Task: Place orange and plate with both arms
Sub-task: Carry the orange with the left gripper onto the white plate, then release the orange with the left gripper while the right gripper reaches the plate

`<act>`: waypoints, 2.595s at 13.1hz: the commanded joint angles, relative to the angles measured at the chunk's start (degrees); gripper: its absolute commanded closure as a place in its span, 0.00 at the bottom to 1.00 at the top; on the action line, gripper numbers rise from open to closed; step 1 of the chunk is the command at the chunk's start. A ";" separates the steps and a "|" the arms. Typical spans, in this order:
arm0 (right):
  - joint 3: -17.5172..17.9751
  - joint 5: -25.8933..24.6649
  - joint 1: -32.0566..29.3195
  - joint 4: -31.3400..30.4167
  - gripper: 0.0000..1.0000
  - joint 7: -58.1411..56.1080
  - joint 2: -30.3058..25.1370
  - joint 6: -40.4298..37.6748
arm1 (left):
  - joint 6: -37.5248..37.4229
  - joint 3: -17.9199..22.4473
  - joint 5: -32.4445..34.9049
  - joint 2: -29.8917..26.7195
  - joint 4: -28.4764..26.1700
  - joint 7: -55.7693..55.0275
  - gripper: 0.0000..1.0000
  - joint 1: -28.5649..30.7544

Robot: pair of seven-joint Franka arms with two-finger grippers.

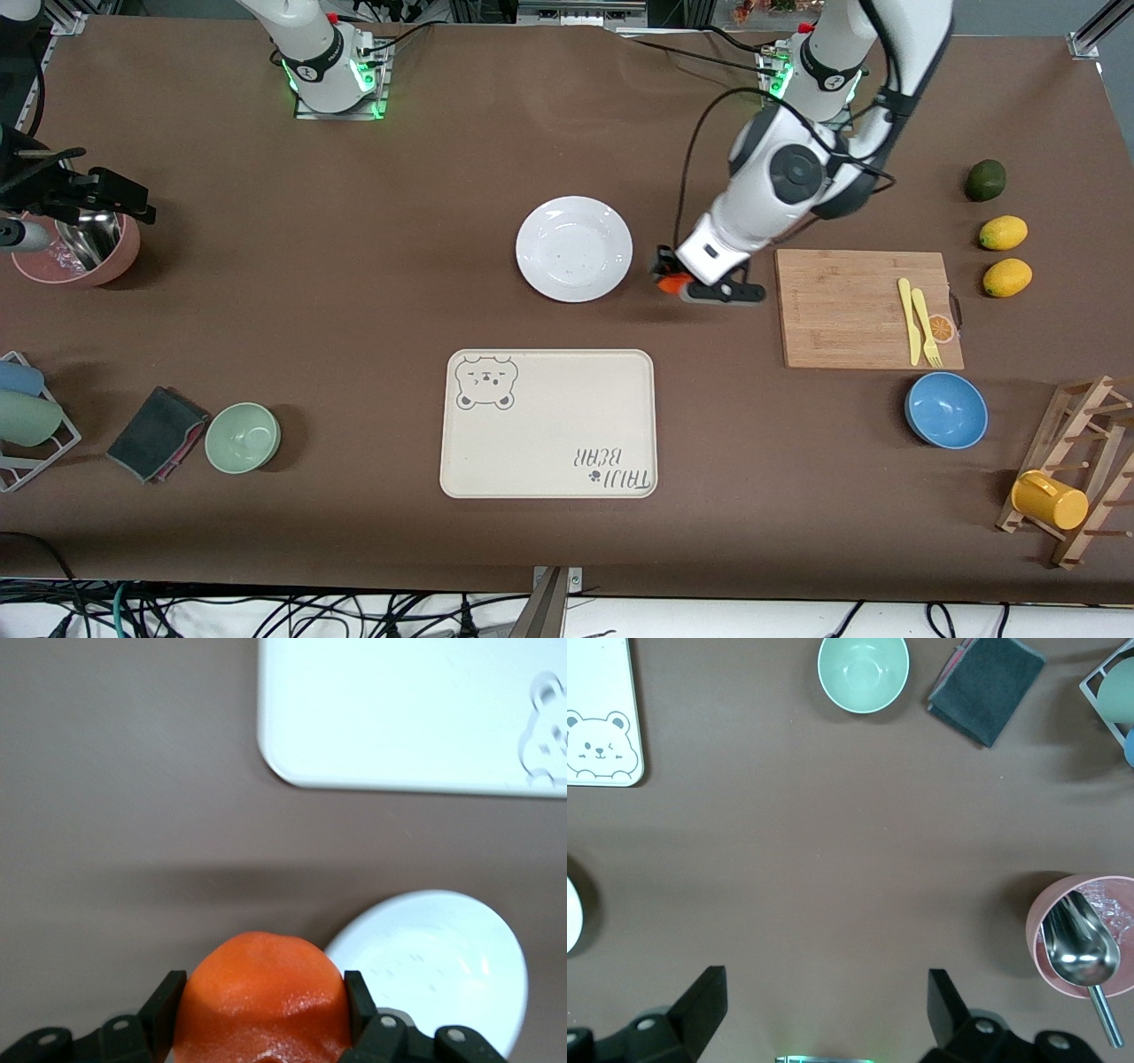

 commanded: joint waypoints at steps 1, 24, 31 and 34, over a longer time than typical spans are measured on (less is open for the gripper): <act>-0.18 0.67 -0.09 1.07 0.00 -0.69 0.18 -1.18 | 0.28 0.06 -1.08 2.76 1.04 -5.51 1.00 -4.83; -0.01 0.75 12.29 1.25 0.00 0.28 8.07 4.44 | 4.15 7.00 9.29 16.92 12.20 -29.53 0.00 -20.23; 0.17 19.62 15.73 -1.47 0.00 0.46 18.71 9.79 | -7.61 8.41 8.50 -3.00 10.71 -31.03 0.00 -5.07; 0.43 38.75 16.08 -9.53 0.00 -0.50 22.85 16.28 | -9.90 8.05 8.50 -9.43 9.92 -31.12 0.00 2.69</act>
